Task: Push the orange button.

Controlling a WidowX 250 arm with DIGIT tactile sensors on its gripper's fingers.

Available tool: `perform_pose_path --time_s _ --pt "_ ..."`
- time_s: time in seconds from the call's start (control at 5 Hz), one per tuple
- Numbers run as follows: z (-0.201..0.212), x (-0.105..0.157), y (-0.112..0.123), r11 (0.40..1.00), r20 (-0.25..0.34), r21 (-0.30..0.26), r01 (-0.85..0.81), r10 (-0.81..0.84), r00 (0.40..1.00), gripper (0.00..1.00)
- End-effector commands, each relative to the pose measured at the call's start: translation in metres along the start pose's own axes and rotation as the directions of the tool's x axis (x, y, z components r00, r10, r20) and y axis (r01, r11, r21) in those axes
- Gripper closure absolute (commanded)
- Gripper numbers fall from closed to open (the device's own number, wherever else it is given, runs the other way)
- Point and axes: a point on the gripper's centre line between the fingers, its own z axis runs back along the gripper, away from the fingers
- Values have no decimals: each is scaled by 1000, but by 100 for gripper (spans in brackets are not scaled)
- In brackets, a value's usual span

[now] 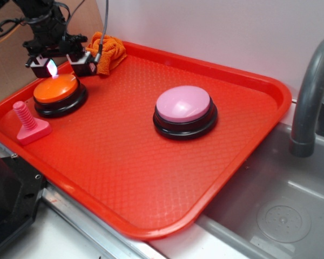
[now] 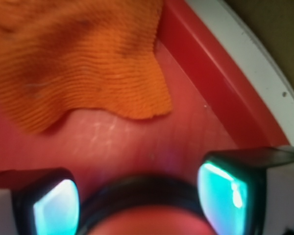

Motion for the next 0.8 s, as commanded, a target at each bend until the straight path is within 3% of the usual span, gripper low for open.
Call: perform_pose_path --time_s 0.0,0.6 --pt "36 3 -12 999 18 -37 27 -27 999 0" --pt "56 -15 -34 996 -65 -85 28 -33 997 0"
